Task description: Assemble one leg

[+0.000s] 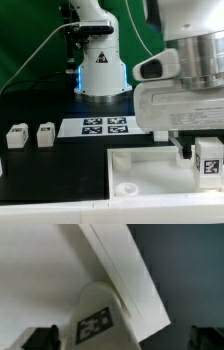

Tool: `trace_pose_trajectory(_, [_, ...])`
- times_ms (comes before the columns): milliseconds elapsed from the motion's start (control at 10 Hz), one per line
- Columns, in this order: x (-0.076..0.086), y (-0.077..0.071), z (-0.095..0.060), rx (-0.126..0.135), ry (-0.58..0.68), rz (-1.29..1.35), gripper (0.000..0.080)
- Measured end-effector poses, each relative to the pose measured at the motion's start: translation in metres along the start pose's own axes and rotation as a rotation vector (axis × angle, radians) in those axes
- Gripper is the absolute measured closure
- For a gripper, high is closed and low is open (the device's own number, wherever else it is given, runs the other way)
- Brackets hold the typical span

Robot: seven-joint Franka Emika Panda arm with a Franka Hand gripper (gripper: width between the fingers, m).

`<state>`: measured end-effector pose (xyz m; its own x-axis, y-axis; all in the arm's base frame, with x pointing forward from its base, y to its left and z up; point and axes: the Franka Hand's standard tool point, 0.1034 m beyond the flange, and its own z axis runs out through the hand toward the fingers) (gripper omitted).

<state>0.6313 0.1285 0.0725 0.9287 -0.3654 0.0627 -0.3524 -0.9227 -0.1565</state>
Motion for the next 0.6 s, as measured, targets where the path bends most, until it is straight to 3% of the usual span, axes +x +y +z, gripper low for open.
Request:
trace_pose_trajectory(100, [0.0017,-0.0002,-0.0008,-0.024,0.014,-0.202,0.0151])
trace_pose_trajectory(300, [0.0012,0.0005,0.0000,-0.018,0.011,-0.179,0.0151])
trace_pose_trajectory(400, [0.0012,0.0005,0.0001,-0.018,0.011,-0.178,0.0279])
trace_pose_trajectory(500, [0.0002,-0.0011,0.0002,-0.009,0.008,-0.044,0.0279])
trace_pose_trajectory(600, [0.0004,0.0013,0.0006,-0.010,0.007,0.062,0.0418])
